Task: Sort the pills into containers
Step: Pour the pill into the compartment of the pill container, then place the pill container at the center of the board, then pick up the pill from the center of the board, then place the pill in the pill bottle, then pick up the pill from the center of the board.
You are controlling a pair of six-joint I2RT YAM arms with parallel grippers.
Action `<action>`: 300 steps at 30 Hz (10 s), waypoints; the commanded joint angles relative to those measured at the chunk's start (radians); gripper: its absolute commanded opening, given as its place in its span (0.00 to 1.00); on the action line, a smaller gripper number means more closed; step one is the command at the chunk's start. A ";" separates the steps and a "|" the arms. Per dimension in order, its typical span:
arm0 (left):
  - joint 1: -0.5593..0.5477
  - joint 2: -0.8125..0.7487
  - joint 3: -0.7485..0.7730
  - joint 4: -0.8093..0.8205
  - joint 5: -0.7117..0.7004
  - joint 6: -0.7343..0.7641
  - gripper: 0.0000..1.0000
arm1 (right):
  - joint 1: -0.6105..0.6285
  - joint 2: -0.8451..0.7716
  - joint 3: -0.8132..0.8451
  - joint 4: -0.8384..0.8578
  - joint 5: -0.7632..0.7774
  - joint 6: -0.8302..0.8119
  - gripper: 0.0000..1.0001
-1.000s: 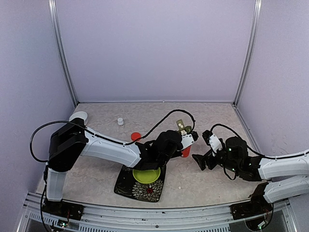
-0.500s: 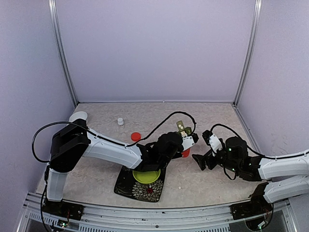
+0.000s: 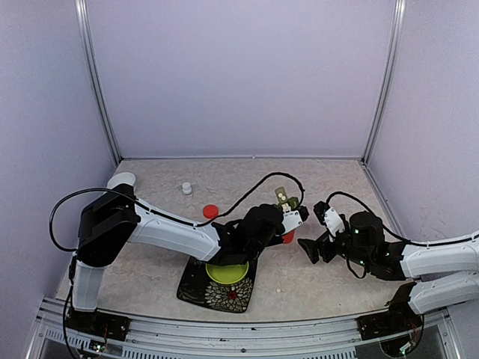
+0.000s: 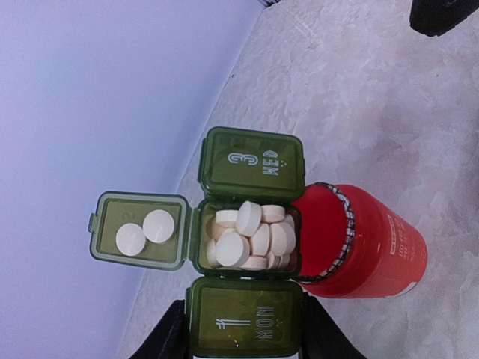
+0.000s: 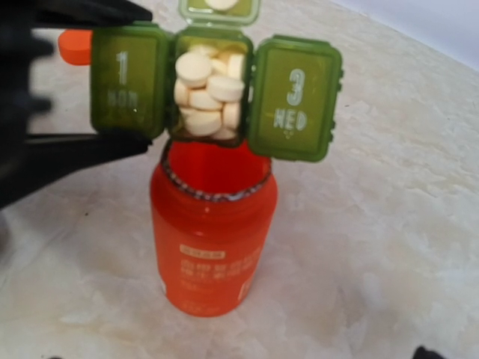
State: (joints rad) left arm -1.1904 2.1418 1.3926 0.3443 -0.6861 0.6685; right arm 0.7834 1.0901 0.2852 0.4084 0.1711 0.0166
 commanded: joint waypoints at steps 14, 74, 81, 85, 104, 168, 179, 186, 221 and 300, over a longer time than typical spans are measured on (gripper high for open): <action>0.011 -0.062 0.003 0.047 -0.004 -0.038 0.30 | -0.004 0.006 0.028 0.000 -0.004 0.000 1.00; -0.014 0.040 0.001 0.019 -0.051 0.058 0.30 | -0.004 0.012 0.029 0.004 -0.009 0.000 1.00; -0.008 0.017 0.008 0.020 -0.041 0.047 0.30 | -0.005 0.022 0.034 0.005 -0.011 0.000 1.00; -0.004 0.011 0.028 0.013 -0.033 0.037 0.30 | -0.004 0.021 0.034 0.004 -0.010 0.000 1.00; 0.087 -0.100 0.062 -0.145 0.163 -0.247 0.29 | -0.004 -0.002 0.031 -0.002 -0.011 0.010 1.00; 0.296 -0.031 -0.108 -0.251 0.679 -0.612 0.58 | -0.004 0.292 0.303 -0.799 -0.037 0.571 0.38; 0.295 -0.054 -0.123 -0.251 0.642 -0.621 0.76 | 0.046 0.328 0.338 -0.853 0.008 0.583 0.24; 0.295 -0.095 -0.141 -0.237 0.613 -0.645 0.81 | 0.059 0.300 0.337 -0.885 0.027 0.600 0.25; 0.310 -0.411 -0.337 -0.186 0.464 -0.808 0.99 | 0.056 0.362 0.762 -0.884 0.202 0.386 0.10; 0.336 -0.390 -0.368 -0.193 0.425 -0.844 0.99 | 0.416 0.537 0.594 -0.844 -0.117 0.216 0.31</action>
State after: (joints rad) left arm -0.8623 1.7550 1.0309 0.1413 -0.2493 -0.1749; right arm 1.1893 1.6146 0.8696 -0.4339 0.0486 0.2390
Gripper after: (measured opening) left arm 0.989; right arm 0.315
